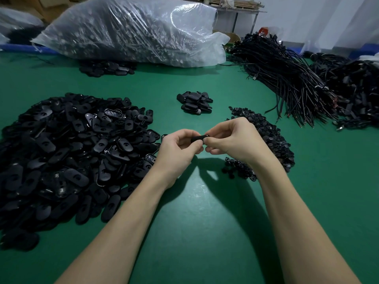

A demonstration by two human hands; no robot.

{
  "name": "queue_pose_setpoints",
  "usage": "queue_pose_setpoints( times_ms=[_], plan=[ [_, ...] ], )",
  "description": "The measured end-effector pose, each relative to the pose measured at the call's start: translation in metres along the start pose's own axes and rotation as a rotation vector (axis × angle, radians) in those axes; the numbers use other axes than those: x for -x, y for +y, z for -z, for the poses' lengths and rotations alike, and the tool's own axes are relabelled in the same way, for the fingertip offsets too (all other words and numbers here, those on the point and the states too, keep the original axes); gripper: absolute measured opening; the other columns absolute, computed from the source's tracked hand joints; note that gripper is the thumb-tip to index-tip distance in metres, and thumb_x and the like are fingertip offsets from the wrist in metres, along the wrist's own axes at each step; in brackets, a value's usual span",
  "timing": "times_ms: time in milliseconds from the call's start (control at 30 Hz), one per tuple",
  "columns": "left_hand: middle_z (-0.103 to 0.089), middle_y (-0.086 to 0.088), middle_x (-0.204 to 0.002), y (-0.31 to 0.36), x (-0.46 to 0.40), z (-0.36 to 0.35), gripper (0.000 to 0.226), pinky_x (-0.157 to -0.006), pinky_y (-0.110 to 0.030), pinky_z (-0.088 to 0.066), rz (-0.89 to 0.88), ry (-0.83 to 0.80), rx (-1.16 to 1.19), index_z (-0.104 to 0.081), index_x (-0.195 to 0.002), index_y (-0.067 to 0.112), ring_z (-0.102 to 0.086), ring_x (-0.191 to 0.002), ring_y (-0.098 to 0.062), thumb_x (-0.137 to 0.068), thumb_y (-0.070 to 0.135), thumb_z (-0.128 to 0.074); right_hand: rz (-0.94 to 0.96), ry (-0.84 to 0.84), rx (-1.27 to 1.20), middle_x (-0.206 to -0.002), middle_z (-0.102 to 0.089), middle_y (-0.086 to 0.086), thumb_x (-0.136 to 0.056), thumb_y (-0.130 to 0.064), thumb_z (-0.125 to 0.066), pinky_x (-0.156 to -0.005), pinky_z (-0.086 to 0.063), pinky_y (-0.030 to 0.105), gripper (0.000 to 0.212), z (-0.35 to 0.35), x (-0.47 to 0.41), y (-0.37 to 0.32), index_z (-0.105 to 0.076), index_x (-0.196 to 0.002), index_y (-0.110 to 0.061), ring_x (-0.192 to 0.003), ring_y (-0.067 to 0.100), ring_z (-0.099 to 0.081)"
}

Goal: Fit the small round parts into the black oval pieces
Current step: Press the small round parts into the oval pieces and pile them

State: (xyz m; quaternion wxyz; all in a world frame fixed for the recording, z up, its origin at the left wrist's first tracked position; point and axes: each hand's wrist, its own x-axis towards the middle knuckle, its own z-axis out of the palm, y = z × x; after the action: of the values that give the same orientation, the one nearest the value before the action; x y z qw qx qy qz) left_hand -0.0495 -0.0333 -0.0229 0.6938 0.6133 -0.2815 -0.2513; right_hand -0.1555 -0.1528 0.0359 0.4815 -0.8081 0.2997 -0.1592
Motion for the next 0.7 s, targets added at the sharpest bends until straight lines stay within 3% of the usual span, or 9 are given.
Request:
queue_pose_setpoints(
  times_ms=[133, 267, 333, 400, 500, 600, 700],
  plan=[
    [-0.072, -0.006, -0.08, 0.001, -0.001, -0.001, 0.019, -0.075, -0.022, -0.056, -0.003, 0.034, -0.012, -0.068, -0.087, 0.016, -0.067, -0.071, -0.012, -0.091, -0.002, -0.068, 0.031, 0.061, 0.07, -0.073, -0.077, 0.003, -0.084, -0.008, -0.076, -0.064, -0.063, 0.026, 0.003, -0.008, -0.001, -0.001, -0.075, -0.082, -0.011, -0.063, 0.015, -0.076],
    [-0.073, -0.004, -0.076, 0.0, -0.002, -0.003, 0.018, -0.068, -0.019, -0.053, 0.001, 0.048, -0.016, -0.069, -0.084, 0.016, -0.068, -0.067, -0.01, -0.089, -0.002, -0.07, 0.048, 0.061, 0.115, -0.07, -0.076, 0.001, -0.083, -0.009, -0.076, -0.053, -0.053, 0.016, 0.005, -0.009, -0.001, 0.0, -0.073, -0.081, -0.012, -0.06, 0.014, -0.075],
    [-0.074, -0.002, -0.075, -0.001, -0.002, -0.002, 0.015, -0.071, -0.021, -0.055, 0.022, 0.043, 0.008, -0.07, -0.086, 0.016, -0.07, -0.071, -0.012, -0.089, 0.002, -0.072, 0.058, 0.039, 0.076, -0.075, -0.077, 0.005, -0.086, -0.008, -0.075, -0.06, -0.06, 0.021, 0.004, -0.006, -0.001, 0.001, -0.074, -0.088, -0.011, -0.063, 0.016, -0.076],
    [-0.076, -0.001, -0.078, -0.001, -0.003, -0.001, 0.01, -0.079, -0.028, -0.058, 0.054, 0.033, 0.077, -0.07, -0.093, 0.015, -0.071, -0.076, -0.014, -0.089, 0.006, -0.073, 0.118, -0.008, 0.052, -0.079, -0.077, 0.006, -0.088, -0.004, -0.074, -0.066, -0.064, 0.028, 0.016, -0.001, -0.001, 0.001, -0.075, -0.101, -0.014, -0.067, 0.018, -0.077],
    [-0.076, -0.003, -0.081, -0.003, -0.006, -0.001, 0.016, -0.088, -0.032, -0.058, 0.084, 0.07, 0.183, -0.068, -0.106, 0.012, -0.071, -0.081, -0.017, -0.091, 0.007, -0.072, 0.215, -0.017, 0.142, -0.078, -0.076, 0.0, -0.087, -0.004, -0.076, -0.064, -0.064, 0.031, 0.022, 0.0, -0.006, 0.001, -0.076, -0.103, -0.019, -0.064, 0.015, -0.075],
    [-0.078, -0.007, -0.091, 0.0, -0.007, -0.003, 0.024, -0.081, -0.026, -0.059, 0.105, 0.127, 0.267, -0.063, -0.117, 0.011, -0.074, -0.088, -0.017, -0.094, 0.011, -0.07, 0.236, 0.11, 0.214, -0.078, -0.075, -0.009, -0.088, -0.019, -0.079, -0.067, -0.063, 0.036, 0.017, -0.006, -0.022, 0.007, -0.077, -0.104, -0.025, -0.064, 0.012, -0.073],
    [-0.075, -0.011, -0.105, 0.003, -0.006, -0.004, 0.019, -0.076, -0.021, -0.058, 0.131, 0.14, 0.305, -0.061, -0.115, 0.01, -0.075, -0.09, -0.016, -0.096, 0.012, -0.067, 0.184, 0.258, 0.305, -0.089, -0.072, -0.015, -0.088, -0.036, -0.078, -0.081, -0.058, 0.036, 0.019, -0.013, -0.049, 0.012, -0.077, -0.107, -0.033, -0.079, 0.01, -0.069]
  ],
)
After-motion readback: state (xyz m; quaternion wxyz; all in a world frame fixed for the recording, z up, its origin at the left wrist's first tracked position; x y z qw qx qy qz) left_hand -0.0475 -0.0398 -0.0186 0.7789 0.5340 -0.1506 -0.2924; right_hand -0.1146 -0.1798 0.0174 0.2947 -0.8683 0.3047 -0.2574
